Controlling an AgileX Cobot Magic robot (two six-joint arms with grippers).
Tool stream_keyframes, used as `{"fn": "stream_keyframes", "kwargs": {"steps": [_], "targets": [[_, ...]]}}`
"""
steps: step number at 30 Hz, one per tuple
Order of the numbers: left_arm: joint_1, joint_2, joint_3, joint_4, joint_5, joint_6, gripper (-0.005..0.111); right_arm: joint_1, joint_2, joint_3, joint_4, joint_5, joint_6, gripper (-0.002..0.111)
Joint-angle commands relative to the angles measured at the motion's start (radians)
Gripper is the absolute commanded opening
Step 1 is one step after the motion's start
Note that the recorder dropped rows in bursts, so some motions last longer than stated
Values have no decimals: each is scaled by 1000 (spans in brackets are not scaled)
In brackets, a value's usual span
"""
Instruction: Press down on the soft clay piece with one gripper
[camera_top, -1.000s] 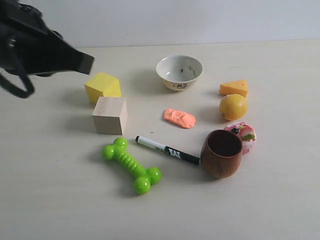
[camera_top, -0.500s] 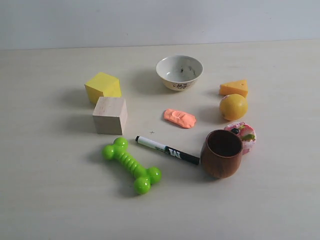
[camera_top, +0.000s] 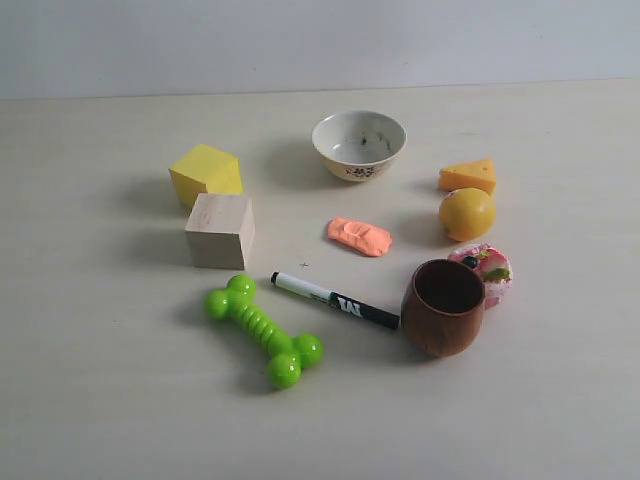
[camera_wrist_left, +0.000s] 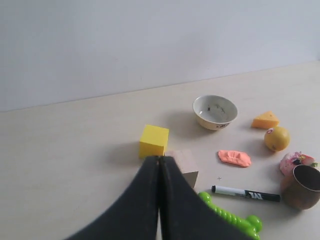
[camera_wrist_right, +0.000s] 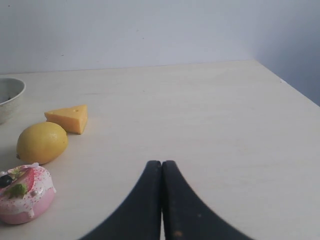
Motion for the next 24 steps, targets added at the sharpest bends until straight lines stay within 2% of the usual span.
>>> {"fn": "stream_keyframes", "kwargs": {"steps": [1,4,9,12,15,20,24], "targets": [[19,-6,20,7,-80,-18,0,0,-6,6,-5,-5,1,0],[110,-13,62,-5,-185,-27,0,0,-6,6,-5,-5,1,0],[368,-66,190,-111,-392,-42,0,0,-6,6,-5,-5,1,0],[513,-126,287,-200,-410,-42,0,0,-6,6,-5,-5,1,0],[625,-190,378,-272,-410,-38,0,0,-6,6,-5,-5,1,0],[740,-291,486,-307,-410,-32,0,0,-6,6,-5,-5,1,0],[751,-343,552,-303,-414,-22,0,0,-6,6,-5,-5,1,0]]}}
